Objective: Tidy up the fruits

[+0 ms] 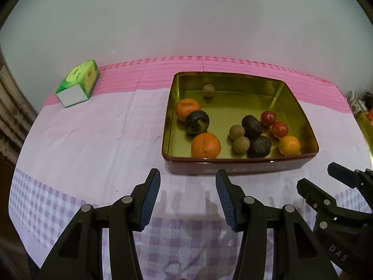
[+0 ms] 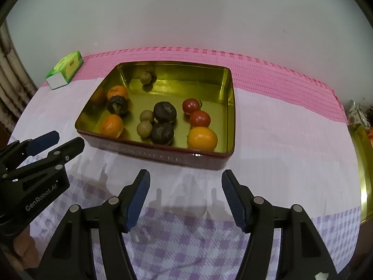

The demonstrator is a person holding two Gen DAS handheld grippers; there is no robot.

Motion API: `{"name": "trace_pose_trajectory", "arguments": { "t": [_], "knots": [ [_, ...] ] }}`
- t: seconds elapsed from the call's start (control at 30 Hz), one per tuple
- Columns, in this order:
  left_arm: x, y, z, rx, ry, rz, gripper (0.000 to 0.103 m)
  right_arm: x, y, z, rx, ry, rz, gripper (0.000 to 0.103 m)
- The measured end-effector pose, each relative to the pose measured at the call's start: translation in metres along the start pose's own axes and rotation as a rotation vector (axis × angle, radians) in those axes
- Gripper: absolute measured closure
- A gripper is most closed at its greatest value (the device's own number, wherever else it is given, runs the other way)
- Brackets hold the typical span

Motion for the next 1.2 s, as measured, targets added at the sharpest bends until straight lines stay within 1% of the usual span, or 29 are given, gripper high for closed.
{"name": "trace_pose_trajectory", "arguments": {
  "t": [0.5, 1.2],
  "knots": [
    [-0.008, -0.011, 0.007, 0.01, 0.009, 0.006, 0.052, -0.007, -0.014, 0.003, -0.005, -0.015, 0.0, 0.04],
    [-0.014, -0.015, 0.011, 0.004, 0.009, 0.005, 0.052, -0.012, -0.017, 0.003, -0.011, -0.011, 0.0, 0.04]
  ]
}}
Point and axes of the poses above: each gripper's, at about its wrist camera, not at the fingertips, and x roughly the way its jaws point, z to its right, y to its top, the point moved 3 cm from there along x, roughly the way its jaws point, and after that the axes turned 1 degree about y, right-handed, at the moved point
